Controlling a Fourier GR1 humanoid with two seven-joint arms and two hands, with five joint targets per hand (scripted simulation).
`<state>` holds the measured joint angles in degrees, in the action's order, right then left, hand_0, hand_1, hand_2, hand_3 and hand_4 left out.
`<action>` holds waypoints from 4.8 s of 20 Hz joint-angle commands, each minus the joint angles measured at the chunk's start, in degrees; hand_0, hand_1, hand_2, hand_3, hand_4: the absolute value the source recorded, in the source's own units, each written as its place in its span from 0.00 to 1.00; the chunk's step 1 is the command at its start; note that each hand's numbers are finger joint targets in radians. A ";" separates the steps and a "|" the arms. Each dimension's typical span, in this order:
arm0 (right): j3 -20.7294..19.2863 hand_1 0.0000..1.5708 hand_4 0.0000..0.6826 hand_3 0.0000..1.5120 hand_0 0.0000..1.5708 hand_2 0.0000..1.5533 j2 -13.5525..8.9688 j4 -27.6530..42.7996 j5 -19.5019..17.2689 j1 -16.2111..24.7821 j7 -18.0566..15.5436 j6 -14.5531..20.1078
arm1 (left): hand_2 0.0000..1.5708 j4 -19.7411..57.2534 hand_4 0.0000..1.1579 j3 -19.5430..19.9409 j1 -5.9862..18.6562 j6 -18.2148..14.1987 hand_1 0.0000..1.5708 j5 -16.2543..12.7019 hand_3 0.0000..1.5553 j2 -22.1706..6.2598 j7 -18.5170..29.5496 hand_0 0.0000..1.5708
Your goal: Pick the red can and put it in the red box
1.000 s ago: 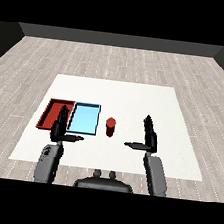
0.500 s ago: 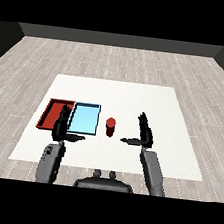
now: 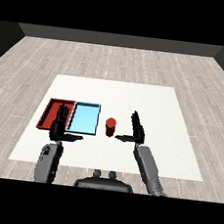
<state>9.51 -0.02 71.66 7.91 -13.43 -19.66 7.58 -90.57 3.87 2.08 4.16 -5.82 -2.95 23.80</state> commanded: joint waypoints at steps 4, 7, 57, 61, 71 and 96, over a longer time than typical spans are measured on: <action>1.98 0.00 0.00 0.00 0.00 0.00 0.02 -2.07 3.01 -1.26 0.06 -1.24 | 0.00 3.78 0.00 -0.96 -1.34 0.66 0.00 0.96 0.00 1.11 4.70 0.00; 6.30 0.00 0.00 0.00 0.00 0.00 0.02 -8.06 7.63 -4.65 -1.35 3.86 | 0.00 -0.96 0.00 -0.65 0.00 -0.60 0.00 0.38 0.00 0.44 -0.72 0.00; 34.07 0.32 0.00 0.28 0.32 0.43 0.02 -39.53 52.17 -27.75 -18.96 15.16 | 0.00 -1.98 0.00 -0.57 -0.70 -1.66 0.00 0.82 0.00 0.78 0.20 0.00; 37.23 0.93 0.90 0.94 0.93 0.94 0.02 -42.93 53.19 -29.63 -19.36 19.38 | 0.00 -2.71 0.00 0.14 -2.72 -0.18 0.00 -0.07 0.00 -0.40 0.37 0.00; 41.04 0.93 0.88 0.91 0.93 0.93 0.02 -43.90 54.73 -33.67 -19.08 22.25 | 0.00 -0.19 0.00 -0.66 2.35 -3.06 0.00 1.62 0.00 0.93 -1.77 0.00; 33.47 0.92 0.96 0.92 0.92 0.92 -12.81 -2.05 30.21 -21.91 -7.32 33.65 | 0.00 -0.10 0.00 -16.71 2.95 -9.57 0.00 3.89 0.00 2.94 -9.34 0.00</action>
<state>44.10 -9.86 62.87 41.43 -39.08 -29.80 41.11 -91.51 -10.27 4.04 -3.24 -1.97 -0.14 15.66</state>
